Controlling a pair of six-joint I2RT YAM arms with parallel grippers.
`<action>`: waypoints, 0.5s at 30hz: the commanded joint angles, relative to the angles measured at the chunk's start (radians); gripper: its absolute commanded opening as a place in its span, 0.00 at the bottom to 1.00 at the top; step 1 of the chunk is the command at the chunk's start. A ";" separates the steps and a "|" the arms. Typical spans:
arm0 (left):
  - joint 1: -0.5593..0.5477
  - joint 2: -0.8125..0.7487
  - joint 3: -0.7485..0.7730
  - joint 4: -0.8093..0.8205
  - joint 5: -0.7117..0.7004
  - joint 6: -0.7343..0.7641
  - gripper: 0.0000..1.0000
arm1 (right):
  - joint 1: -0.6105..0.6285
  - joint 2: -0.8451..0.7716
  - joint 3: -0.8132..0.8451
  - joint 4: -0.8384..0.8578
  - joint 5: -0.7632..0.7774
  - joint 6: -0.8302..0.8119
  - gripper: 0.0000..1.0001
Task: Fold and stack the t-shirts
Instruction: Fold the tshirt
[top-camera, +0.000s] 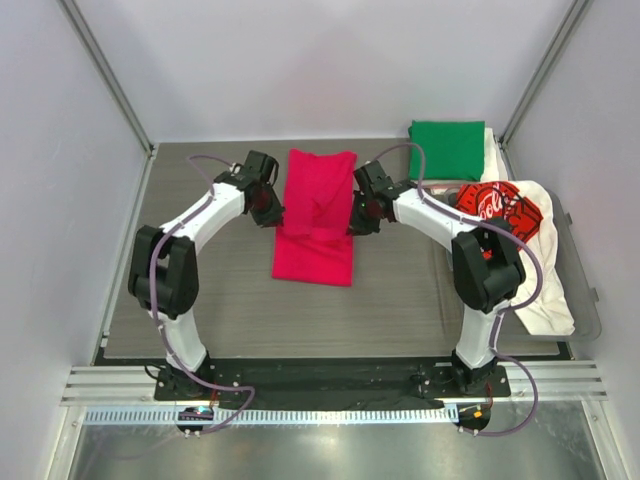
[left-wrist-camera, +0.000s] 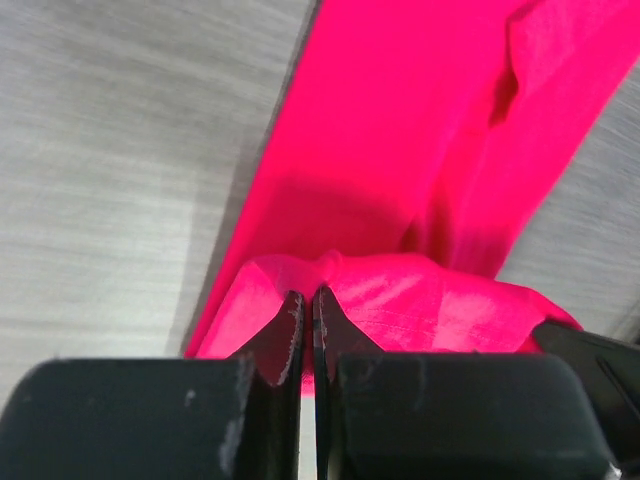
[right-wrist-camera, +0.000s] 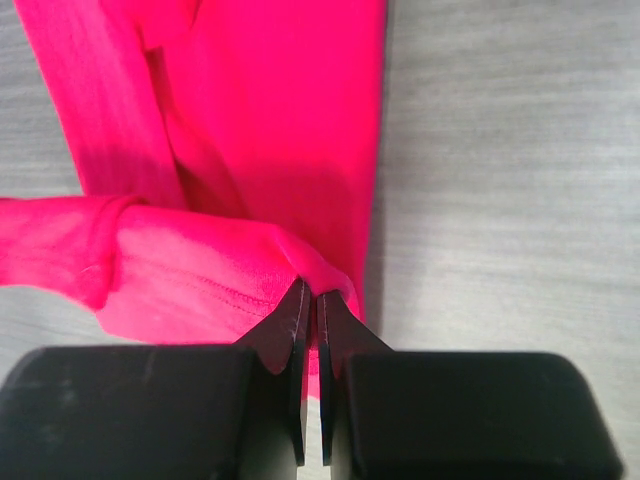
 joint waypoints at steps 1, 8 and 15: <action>0.022 0.073 0.072 0.025 0.066 0.035 0.00 | -0.016 0.045 0.073 0.000 -0.036 -0.033 0.01; 0.062 0.278 0.326 -0.050 0.173 0.081 0.37 | -0.069 0.201 0.286 -0.014 -0.094 -0.048 0.38; 0.127 0.457 0.885 -0.452 0.190 0.163 0.47 | -0.095 0.291 0.690 -0.273 -0.076 -0.080 0.50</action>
